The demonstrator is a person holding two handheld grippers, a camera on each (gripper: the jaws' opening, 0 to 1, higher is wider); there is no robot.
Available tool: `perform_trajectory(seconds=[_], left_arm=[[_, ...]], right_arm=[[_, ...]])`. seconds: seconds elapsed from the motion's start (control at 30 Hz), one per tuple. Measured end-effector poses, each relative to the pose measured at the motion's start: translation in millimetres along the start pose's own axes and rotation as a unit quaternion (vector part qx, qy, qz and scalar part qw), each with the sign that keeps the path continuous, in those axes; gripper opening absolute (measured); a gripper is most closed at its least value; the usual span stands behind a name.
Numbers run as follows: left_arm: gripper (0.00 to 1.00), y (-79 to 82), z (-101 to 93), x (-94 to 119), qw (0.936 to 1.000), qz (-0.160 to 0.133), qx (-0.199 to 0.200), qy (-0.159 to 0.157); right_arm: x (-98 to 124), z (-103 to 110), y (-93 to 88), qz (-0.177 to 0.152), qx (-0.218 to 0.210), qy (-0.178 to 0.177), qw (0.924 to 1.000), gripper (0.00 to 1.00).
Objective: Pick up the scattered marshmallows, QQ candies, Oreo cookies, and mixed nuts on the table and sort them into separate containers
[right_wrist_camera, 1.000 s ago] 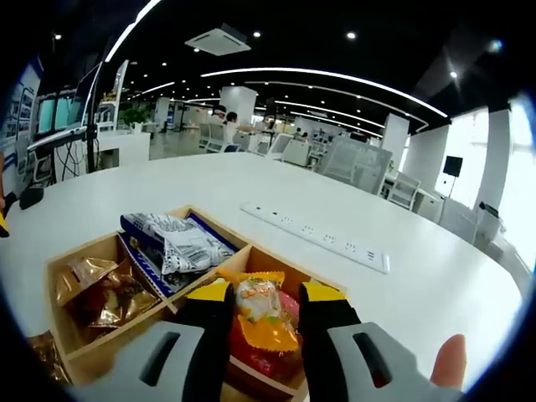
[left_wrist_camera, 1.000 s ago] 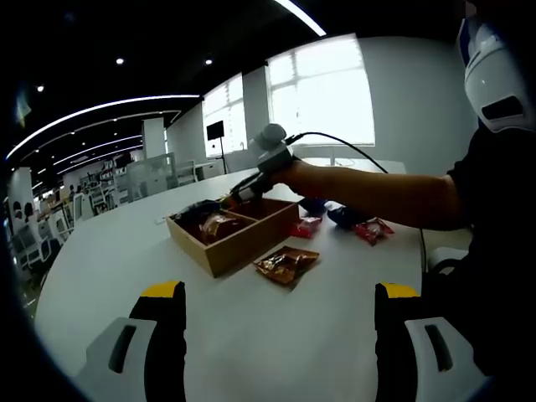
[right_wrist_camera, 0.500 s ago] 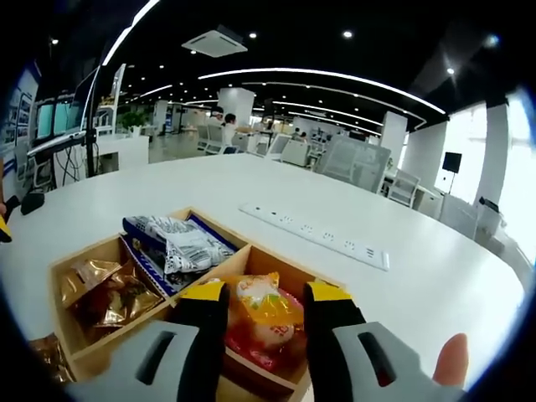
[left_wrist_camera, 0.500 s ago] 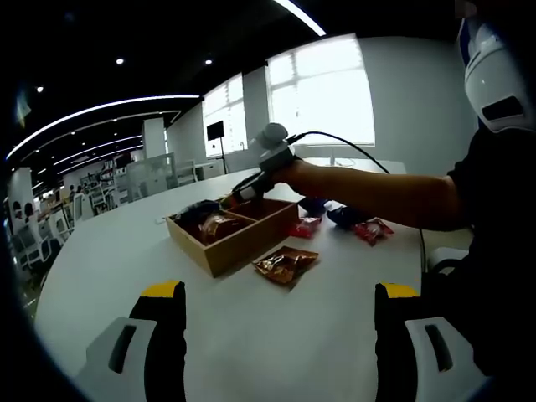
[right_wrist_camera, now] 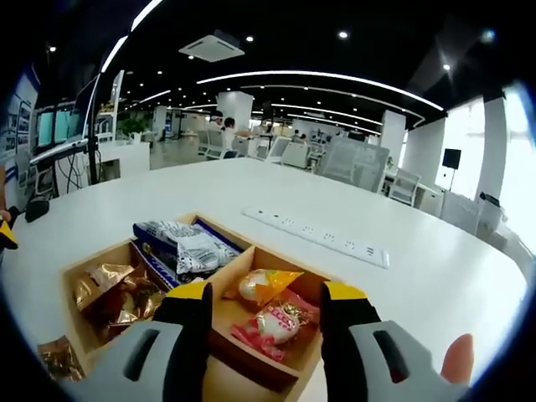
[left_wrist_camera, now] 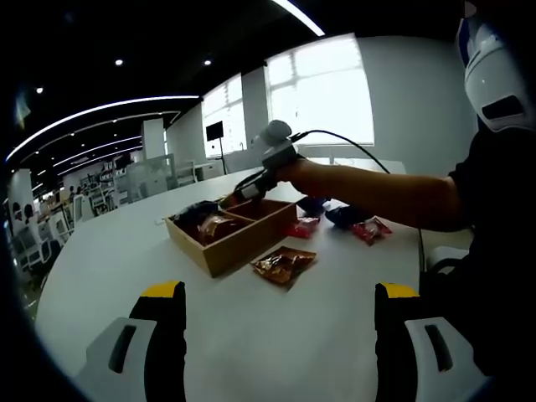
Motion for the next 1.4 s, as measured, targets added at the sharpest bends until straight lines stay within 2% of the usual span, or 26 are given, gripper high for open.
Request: perform_trajectory(seconds=[0.27, 0.33, 0.53, 0.73, 0.83, 1.03, 1.17, 1.4], left_arm=[[0.97, 0.2, -1.1, 1, 1.0000, -0.001, 0.000, 0.000], [0.97, 0.2, -1.3, 1, 1.0000, 0.000, -0.001, 0.000], [0.97, 1.4, -1.7, 0, 1.0000, -0.001, -0.003, -0.001], [0.97, 2.5, -0.8, 0, 1.0000, 0.000, -0.004, 0.000], [0.97, 2.6, -0.6, 0, 1.0000, 0.000, -0.004, 0.001], [0.97, 1.6, -1.0, -1, 1.0000, 0.001, -0.002, 0.000], [0.97, 1.5, -0.7, -1, 1.0000, 0.001, -0.002, 0.000], [0.97, 1.5, 0.1, -1, 1.0000, 0.000, -0.002, 0.001]], right_arm=[[7, -1, 3.3, -0.013, 0.003, -0.003, 0.9999, 0.69], [6, -2, 4.0, -0.020, -0.001, 0.003, 0.9998, 0.78], [4, -3, 4.9, -0.024, -0.009, 0.010, 0.9996, 0.90], [11, -3, 6.6, -0.024, -0.023, 0.019, 0.9993, 0.90], [19, 0, 1.6, -0.010, -0.050, 0.022, 0.9985, 0.90], [36, 8, -8.8, -0.013, -0.060, 0.031, 0.9976, 0.90], [46, 8, -9.5, -0.030, -0.062, 0.035, 0.9970, 0.90], [66, 11, -14.2, -0.038, -0.068, 0.039, 0.9962, 0.90]])
Point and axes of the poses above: the point that each gripper's makers call its tool centre point, and the gripper's own axes: x roughly backward along the fingers, z roughly to its left, y roughly out of its top, the point moved 8 cm from there along x, roughly backward along the fingers, and after that the axes turned 1 degree about y, right-handed, at the moved point
